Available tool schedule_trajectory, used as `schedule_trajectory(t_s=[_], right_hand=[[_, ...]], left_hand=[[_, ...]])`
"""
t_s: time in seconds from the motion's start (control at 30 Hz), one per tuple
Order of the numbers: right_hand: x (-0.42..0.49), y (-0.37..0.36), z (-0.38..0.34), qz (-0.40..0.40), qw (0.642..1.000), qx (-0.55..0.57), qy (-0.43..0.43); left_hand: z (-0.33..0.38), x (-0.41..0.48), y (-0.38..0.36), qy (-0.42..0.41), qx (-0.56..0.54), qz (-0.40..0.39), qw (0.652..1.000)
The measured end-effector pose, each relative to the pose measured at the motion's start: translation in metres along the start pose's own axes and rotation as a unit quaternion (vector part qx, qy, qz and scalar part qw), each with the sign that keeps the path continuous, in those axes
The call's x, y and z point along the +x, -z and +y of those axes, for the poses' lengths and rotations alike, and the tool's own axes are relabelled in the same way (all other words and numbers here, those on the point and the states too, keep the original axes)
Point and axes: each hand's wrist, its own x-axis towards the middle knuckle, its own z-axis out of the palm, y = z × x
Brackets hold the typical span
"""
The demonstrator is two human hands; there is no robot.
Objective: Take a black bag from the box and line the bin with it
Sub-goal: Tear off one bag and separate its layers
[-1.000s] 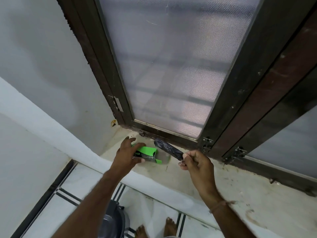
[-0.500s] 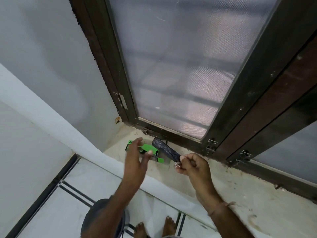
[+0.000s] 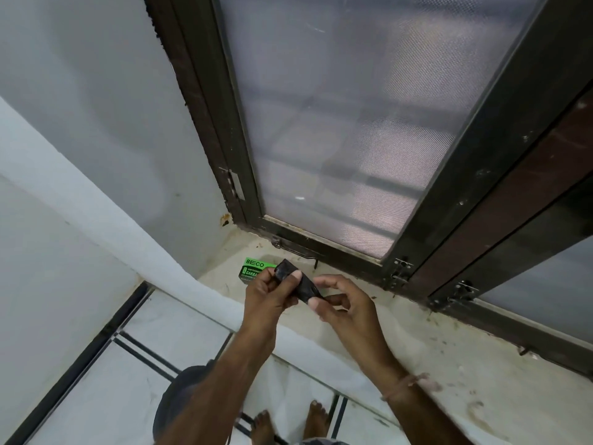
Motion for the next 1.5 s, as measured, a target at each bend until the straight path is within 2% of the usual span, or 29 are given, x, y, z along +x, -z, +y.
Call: schedule_trajectory(t_s=[0.07, 0.17, 0.3, 0.47, 0.57, 0.7, 0.9, 1.0, 1.13, 1.17, 1.3, 1.5], right_hand=[[0.001, -0.003, 0.0, 0.007, 0.998, -0.063, 0.031], [0.001, -0.006, 0.003, 0.023, 0.995, -0.084, 0.044], [0.001, -0.008, 0.004, 0.044, 0.999, 0.018, -0.007], [-0.001, -0.01, -0.004, 0.019, 0.986, 0.149, -0.076], [-0.002, -0.014, -0.007, 0.003, 0.984, 0.146, -0.107], [-0.004, -0.02, -0.005, 0.018, 0.983, 0.142, -0.117], [-0.005, -0.028, -0.007, 0.008, 0.971, 0.195, -0.141], [-0.007, -0.036, -0.007, 0.013, 0.965, 0.215, -0.15], [-0.011, -0.046, -0.014, 0.001, 0.97, 0.198, -0.139], [-0.019, -0.071, -0.024, 0.004, 0.977, 0.172, -0.127], [-0.032, -0.099, -0.031, 0.039, 0.984, 0.123, -0.126], [-0.028, -0.093, -0.03, 0.072, 0.978, 0.146, -0.131]], left_hand=[[0.003, -0.001, -0.004, 0.007, -0.005, -0.004, 1.0], [0.008, -0.001, -0.006, 0.027, -0.032, -0.023, 0.999], [0.009, -0.001, -0.003, 0.048, -0.076, -0.078, 0.993], [0.007, -0.002, 0.001, 0.067, -0.063, -0.08, 0.993], [0.006, -0.003, 0.004, 0.082, -0.046, -0.085, 0.992], [0.002, -0.008, 0.006, 0.1, -0.097, -0.087, 0.986], [-0.005, -0.012, 0.019, 0.108, -0.095, -0.061, 0.988], [-0.005, -0.016, 0.027, 0.114, -0.1, -0.078, 0.985], [-0.003, -0.021, 0.037, 0.107, -0.094, -0.115, 0.983], [0.0, -0.026, 0.063, 0.101, -0.108, -0.129, 0.98], [0.005, -0.038, 0.09, 0.093, -0.14, -0.16, 0.973], [0.004, -0.034, 0.099, 0.107, -0.135, -0.128, 0.977]])
